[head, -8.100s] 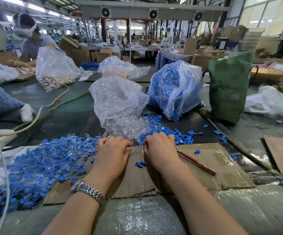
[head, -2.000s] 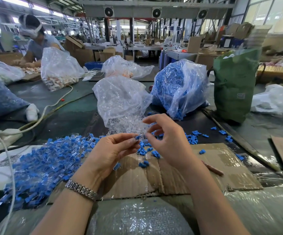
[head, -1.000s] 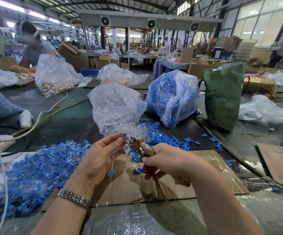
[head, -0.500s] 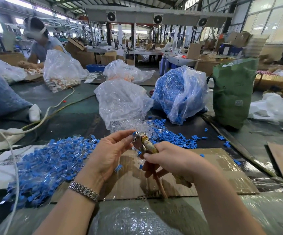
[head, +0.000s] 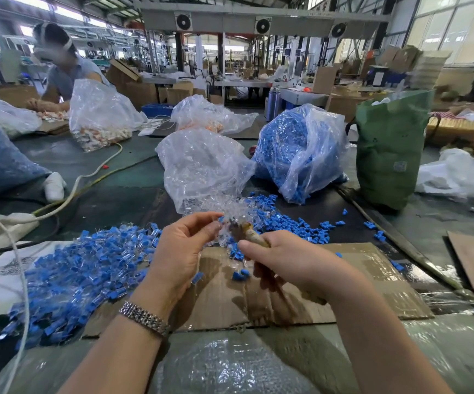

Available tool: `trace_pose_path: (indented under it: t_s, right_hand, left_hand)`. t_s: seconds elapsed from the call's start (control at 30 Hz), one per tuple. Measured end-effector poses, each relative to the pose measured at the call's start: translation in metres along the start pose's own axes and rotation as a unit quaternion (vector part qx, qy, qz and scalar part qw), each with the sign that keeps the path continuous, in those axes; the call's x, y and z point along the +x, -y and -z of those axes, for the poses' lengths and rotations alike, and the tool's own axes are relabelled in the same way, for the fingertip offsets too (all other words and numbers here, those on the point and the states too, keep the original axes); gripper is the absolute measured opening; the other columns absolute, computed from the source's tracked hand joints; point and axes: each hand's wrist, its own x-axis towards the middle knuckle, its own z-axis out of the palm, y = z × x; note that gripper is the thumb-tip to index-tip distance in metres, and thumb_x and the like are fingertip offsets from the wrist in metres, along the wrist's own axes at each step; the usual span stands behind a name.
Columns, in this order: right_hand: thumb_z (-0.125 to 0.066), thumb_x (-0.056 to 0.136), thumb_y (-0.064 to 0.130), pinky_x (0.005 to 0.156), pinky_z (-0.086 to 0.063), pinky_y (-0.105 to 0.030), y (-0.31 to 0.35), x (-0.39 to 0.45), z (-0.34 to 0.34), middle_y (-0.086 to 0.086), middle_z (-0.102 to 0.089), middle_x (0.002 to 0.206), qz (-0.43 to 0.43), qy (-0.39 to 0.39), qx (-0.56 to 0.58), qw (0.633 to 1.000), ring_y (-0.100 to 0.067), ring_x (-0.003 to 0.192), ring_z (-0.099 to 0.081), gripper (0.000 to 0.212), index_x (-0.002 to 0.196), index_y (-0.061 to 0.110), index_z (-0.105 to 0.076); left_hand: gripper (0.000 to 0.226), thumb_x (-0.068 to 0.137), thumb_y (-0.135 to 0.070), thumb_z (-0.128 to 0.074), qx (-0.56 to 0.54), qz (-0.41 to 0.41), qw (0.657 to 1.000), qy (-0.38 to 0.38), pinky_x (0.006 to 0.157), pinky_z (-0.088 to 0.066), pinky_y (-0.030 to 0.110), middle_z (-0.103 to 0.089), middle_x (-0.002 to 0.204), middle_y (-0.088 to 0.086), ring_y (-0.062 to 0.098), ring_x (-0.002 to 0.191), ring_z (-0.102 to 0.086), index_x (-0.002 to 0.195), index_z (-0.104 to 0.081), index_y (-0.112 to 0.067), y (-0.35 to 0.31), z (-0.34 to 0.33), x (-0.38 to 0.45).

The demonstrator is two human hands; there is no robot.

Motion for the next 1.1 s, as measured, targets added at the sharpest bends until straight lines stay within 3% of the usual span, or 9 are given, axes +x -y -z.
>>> trace_pose_path:
  t_s: [0.07, 0.13, 0.23, 0.3, 0.4, 0.57, 0.67, 0.8, 1.1]
  right_hand:
    - [-0.056, 0.097, 0.054, 0.060, -0.052, -0.031, -0.008, 0.004, 0.010, 0.000, -0.063, 0.072, -0.027, -0.062, -0.041, 0.997, -0.018, 0.061, -0.059, 0.039, 0.079, 0.018, -0.055]
    - [-0.057, 0.098, 0.048, 0.052, -0.043, -0.024, -0.018, 0.008, 0.019, 0.001, -0.060, 0.076, -0.066, -0.137, -0.124, 0.980, -0.015, 0.062, -0.054, 0.035, 0.078, 0.020, -0.051]
    - [-0.058, 0.097, 0.047, 0.072, -0.048, -0.035, -0.035, 0.013, 0.021, -0.008, -0.060, 0.102, -0.127, -0.189, -0.264, 0.937, -0.021, 0.081, -0.055, 0.034, 0.085, 0.016, -0.050]
    - [-0.057, 0.096, 0.051, 0.090, -0.049, -0.043, -0.042, 0.014, 0.018, -0.011, -0.054, 0.119, -0.163, -0.192, -0.311, 0.916, -0.029, 0.103, -0.056, 0.036, 0.106, 0.016, -0.055]
    - [-0.055, 0.095, 0.057, 0.101, -0.044, -0.050, -0.047, 0.015, 0.012, -0.011, -0.048, 0.131, -0.186, -0.192, -0.334, 0.904, -0.032, 0.120, -0.050, 0.051, 0.127, 0.017, -0.051]
    - [-0.057, 0.092, 0.063, 0.101, -0.039, -0.051, -0.044, 0.016, 0.006, -0.012, -0.045, 0.137, -0.170, -0.220, -0.347, 0.896, -0.032, 0.128, -0.041, 0.062, 0.133, 0.016, -0.050]
    - [-0.064, 0.091, 0.054, 0.101, -0.036, -0.050, -0.035, 0.021, 0.004, -0.003, -0.045, 0.130, -0.062, -0.229, -0.336, 0.912, -0.026, 0.127, -0.038, 0.046, 0.127, 0.028, -0.054]
    - [-0.063, 0.093, 0.048, 0.096, -0.031, -0.049, -0.019, 0.031, -0.014, 0.005, -0.051, 0.117, 0.043, -0.169, -0.322, 0.931, -0.022, 0.123, -0.036, 0.022, 0.113, 0.039, -0.066]
    - [-0.049, 0.102, 0.021, 0.103, -0.034, -0.048, -0.035, 0.034, -0.021, -0.001, -0.054, 0.121, 0.003, -0.177, -0.324, 0.929, -0.026, 0.121, -0.046, 0.024, 0.121, 0.028, -0.062]
  left_hand:
    - [0.018, 0.094, -0.011, -0.069, 0.109, -0.035, 0.992, -0.054, 0.080, -0.056, 0.015, -0.076, 0.095, -0.006, 0.000, 0.091, -0.069, 0.099, -0.076, -0.027, -0.003, 0.002, -0.002]
    - [0.018, 0.094, -0.010, -0.067, 0.230, -0.067, 0.965, -0.105, 0.069, -0.051, 0.015, -0.069, 0.090, -0.008, 0.003, 0.083, -0.064, 0.091, -0.071, -0.027, -0.003, 0.003, -0.004]
    - [0.015, 0.088, -0.012, -0.064, 0.441, -0.099, 0.880, -0.146, 0.088, -0.038, 0.035, -0.057, 0.091, -0.008, 0.012, 0.091, -0.050, 0.083, -0.069, -0.026, 0.000, -0.001, -0.004]
    - [0.013, 0.086, -0.015, -0.064, 0.497, -0.121, 0.849, -0.136, 0.091, -0.026, 0.033, -0.052, 0.093, -0.008, 0.011, 0.094, -0.043, 0.084, -0.070, -0.026, 0.005, -0.003, -0.004]
    - [0.017, 0.089, -0.020, -0.059, 0.494, -0.162, 0.853, -0.046, 0.096, -0.025, 0.031, -0.051, 0.094, -0.014, 0.007, 0.097, -0.044, 0.093, -0.070, -0.032, 0.012, -0.007, -0.006]
    - [0.028, 0.100, -0.030, -0.055, 0.536, -0.166, 0.825, 0.069, 0.099, -0.026, 0.030, -0.051, 0.106, -0.019, 0.003, 0.104, -0.039, 0.121, -0.067, -0.043, 0.022, -0.015, -0.006]
    - [0.028, 0.100, -0.035, -0.054, 0.559, -0.160, 0.810, 0.080, 0.100, -0.026, 0.034, -0.051, 0.111, -0.019, 0.003, 0.105, -0.036, 0.124, -0.065, -0.046, 0.023, -0.017, -0.005]
    - [0.024, 0.098, -0.036, -0.059, 0.573, -0.168, 0.799, 0.073, 0.088, -0.022, 0.031, -0.050, 0.110, -0.020, 0.005, 0.105, -0.037, 0.119, -0.068, -0.043, 0.020, -0.016, -0.005]
    - [0.014, 0.100, -0.039, -0.057, 0.560, -0.142, 0.813, 0.076, 0.097, -0.020, 0.028, -0.050, 0.098, -0.024, 0.000, 0.097, -0.040, 0.107, -0.069, -0.040, 0.022, -0.015, -0.004]
